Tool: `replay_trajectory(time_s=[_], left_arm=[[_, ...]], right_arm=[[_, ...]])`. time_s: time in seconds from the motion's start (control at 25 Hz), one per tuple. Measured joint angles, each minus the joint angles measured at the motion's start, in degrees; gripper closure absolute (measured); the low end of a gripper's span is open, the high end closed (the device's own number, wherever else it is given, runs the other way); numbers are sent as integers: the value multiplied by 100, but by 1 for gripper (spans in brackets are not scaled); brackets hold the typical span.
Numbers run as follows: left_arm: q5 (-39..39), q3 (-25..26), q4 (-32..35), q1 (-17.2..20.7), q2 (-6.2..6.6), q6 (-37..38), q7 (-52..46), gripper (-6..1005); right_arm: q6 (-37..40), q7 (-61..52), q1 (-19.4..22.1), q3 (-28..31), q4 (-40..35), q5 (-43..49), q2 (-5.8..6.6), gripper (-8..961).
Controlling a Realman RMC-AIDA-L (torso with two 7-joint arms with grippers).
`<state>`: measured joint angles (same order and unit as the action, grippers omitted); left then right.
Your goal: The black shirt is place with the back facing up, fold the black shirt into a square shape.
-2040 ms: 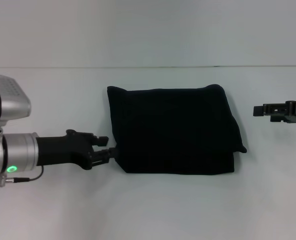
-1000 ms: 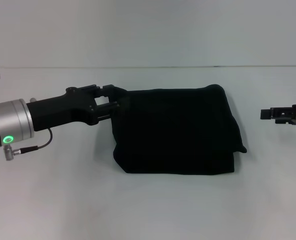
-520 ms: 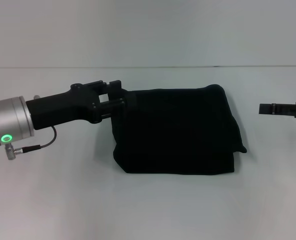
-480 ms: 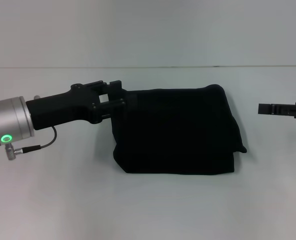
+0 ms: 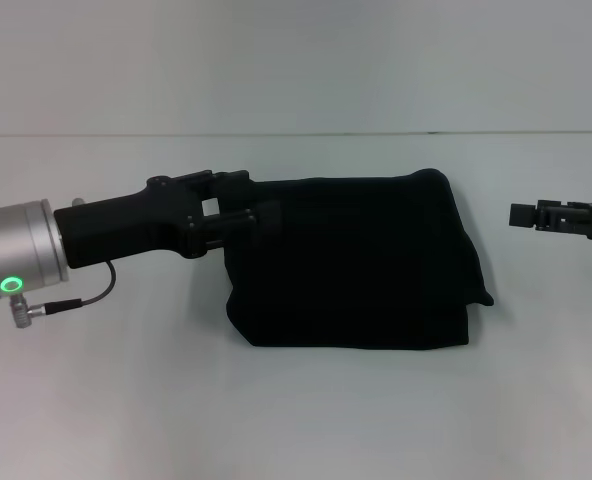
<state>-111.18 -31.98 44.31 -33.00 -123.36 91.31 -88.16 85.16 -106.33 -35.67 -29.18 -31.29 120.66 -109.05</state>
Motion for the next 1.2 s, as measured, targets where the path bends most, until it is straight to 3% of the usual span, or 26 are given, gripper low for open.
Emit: replay_trajectory(time_s=[0.28, 0.56, 0.68, 0.96, 1.2], left_arm=[[-5, -111, 31, 4, 3, 31, -15, 286], [-10, -179, 69, -47, 8, 35, -17, 284], [-10, -180, 70, -59, 6, 37, -17, 284], [-21, -354, 321, -46, 5, 18, -115, 285], [-594, -709, 847, -256, 57, -295, -928, 286]], right_arm=[[93, 168, 5, 10, -118, -3, -64, 53], [198, 196, 47, -17, -1000, -9, -442, 57], [241, 198, 55, -33, -1199, -9, -524, 59], [340, 209, 2, -122, -1418, 18, -530, 64], [170, -599, -114, -922, -2149, 158, -515, 65]])
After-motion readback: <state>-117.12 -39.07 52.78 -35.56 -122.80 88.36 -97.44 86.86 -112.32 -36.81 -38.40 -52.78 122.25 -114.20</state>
